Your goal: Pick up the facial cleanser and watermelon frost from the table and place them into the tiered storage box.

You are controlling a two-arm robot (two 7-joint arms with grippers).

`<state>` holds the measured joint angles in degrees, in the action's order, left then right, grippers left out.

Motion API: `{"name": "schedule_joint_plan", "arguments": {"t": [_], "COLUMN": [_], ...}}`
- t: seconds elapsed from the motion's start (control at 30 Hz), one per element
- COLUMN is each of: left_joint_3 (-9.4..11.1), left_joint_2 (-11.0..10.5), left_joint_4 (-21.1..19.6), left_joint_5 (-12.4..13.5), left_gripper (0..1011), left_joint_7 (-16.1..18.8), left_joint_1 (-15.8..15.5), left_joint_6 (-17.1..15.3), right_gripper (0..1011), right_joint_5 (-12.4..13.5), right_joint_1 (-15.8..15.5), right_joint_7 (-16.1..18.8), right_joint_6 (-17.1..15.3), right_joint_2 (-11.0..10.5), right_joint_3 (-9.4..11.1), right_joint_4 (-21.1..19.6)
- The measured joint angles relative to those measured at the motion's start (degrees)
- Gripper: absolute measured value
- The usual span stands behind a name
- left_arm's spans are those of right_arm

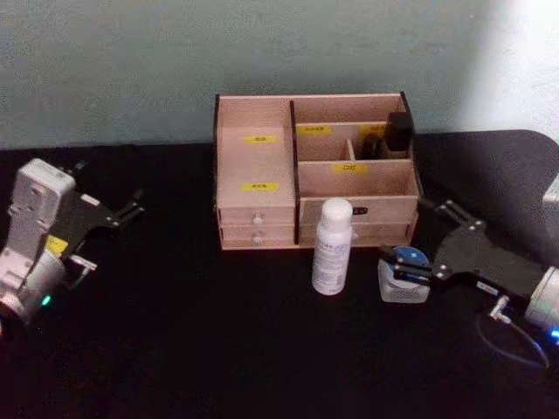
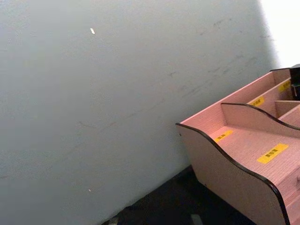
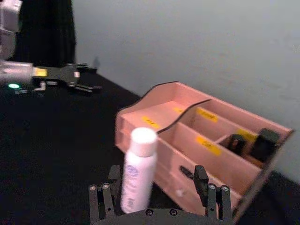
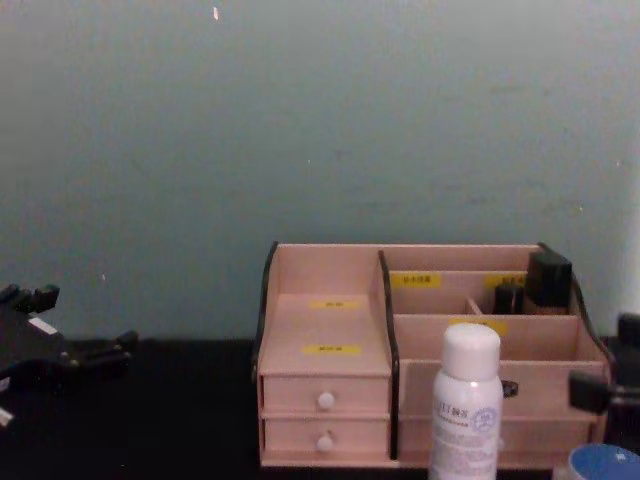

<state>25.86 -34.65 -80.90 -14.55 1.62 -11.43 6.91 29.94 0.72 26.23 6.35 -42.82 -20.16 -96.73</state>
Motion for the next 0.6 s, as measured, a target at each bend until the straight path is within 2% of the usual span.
{"name": "schedule_joint_plan", "arguments": {"t": [0.23, 0.6], "left_joint_3": [0.0, 0.0], "left_joint_2": [0.0, 0.0], "left_joint_4": [0.0, 0.0], "left_joint_5": [0.0, 0.0], "left_gripper": [1001, 1001], "left_joint_7": [0.0, 0.0], "left_joint_1": [0.0, 0.0], "left_joint_6": [0.0, 0.0], "right_gripper": [1000, 1000], "right_joint_5": [0.8, -1.1], "right_joint_1": [2.6, 6.6], "right_joint_7": [4.2, 7.4], "right_joint_6": [-2.5, -4.5], "right_joint_2": [2.2, 6.0], "right_joint_3": [-1.9, -3.8], "right_joint_4": [2.9, 8.1]}}
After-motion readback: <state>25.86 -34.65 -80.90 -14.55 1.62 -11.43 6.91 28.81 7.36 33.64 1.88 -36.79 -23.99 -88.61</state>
